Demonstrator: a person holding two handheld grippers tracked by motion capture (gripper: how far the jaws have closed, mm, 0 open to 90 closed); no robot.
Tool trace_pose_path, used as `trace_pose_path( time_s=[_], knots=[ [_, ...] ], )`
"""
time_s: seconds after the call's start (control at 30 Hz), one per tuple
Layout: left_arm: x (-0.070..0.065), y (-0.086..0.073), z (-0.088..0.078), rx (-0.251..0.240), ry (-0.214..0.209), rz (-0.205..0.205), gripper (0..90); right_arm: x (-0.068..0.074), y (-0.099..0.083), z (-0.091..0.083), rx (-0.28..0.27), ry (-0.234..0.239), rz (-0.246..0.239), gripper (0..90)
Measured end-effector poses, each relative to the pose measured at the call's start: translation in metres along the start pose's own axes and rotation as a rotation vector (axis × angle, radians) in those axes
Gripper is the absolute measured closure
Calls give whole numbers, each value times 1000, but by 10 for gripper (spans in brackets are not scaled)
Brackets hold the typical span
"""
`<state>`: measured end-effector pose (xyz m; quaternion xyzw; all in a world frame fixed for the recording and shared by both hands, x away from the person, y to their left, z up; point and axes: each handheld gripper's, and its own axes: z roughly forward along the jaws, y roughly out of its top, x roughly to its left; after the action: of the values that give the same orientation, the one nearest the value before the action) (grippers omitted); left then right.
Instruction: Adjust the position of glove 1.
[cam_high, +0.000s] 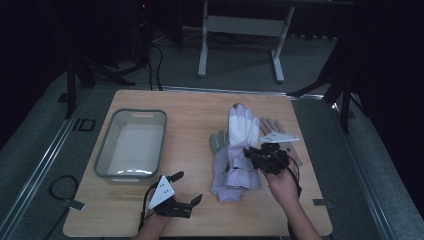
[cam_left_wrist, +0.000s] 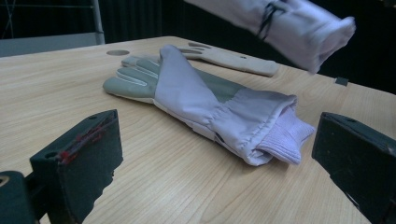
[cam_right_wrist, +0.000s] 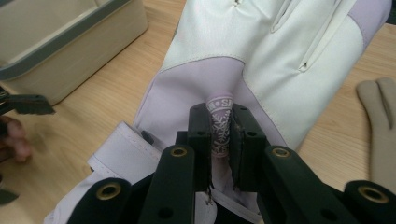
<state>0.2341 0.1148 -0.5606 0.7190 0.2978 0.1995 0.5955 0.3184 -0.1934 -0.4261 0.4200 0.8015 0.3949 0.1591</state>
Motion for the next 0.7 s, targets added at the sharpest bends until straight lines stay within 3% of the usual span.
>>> trace_pose_path(
  time_s=[0.1,0.2,0.7],
  knots=[
    [0,0,0,1,-1,5,18,8,0,10,16,16,2,800],
    [0,0,0,1,-2,5,17,15,-2,21,41,0,-16,800],
    [0,0,0,2,1,3,18,12,-22,71,139,-29,33,793]
  ],
)
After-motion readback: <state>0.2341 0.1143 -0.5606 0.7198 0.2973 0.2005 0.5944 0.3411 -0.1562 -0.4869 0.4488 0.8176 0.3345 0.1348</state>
